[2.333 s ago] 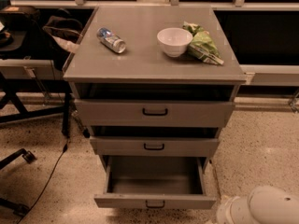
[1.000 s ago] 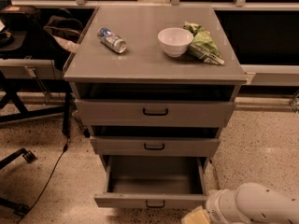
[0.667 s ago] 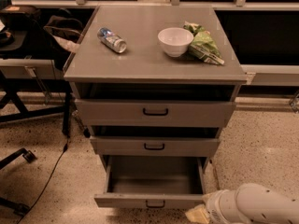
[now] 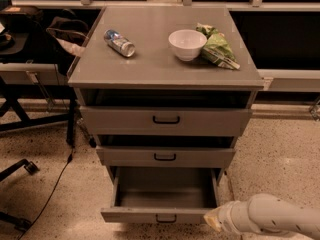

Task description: Close bottom drawer

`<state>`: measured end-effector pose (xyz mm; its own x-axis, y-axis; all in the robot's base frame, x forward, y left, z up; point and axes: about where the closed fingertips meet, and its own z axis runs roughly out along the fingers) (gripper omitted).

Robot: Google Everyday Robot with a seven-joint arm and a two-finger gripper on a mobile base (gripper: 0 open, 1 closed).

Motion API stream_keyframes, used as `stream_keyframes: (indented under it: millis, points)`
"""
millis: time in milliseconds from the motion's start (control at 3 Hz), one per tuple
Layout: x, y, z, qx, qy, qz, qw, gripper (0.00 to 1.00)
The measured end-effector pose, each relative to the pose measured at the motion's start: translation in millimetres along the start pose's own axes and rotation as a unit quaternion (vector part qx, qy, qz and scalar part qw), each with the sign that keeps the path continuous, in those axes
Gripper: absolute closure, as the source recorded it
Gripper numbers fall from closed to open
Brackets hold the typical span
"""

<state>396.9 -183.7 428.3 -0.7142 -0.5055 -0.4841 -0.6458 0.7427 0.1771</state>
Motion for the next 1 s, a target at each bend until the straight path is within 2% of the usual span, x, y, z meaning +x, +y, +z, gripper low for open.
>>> stream_keyframes:
  millis: [333,667,1000]
  points:
    - [-5.4,-20.5,30.6,-0.009,-0.009,-0.003,0.9999,1.00]
    - [2.8,-31.5,51.6,0.003,-0.020,0.017,0.9996,1.00]
    - [26.1,-33.9,64.8,0.055,-0.022,0.067,0.9960,1.00]
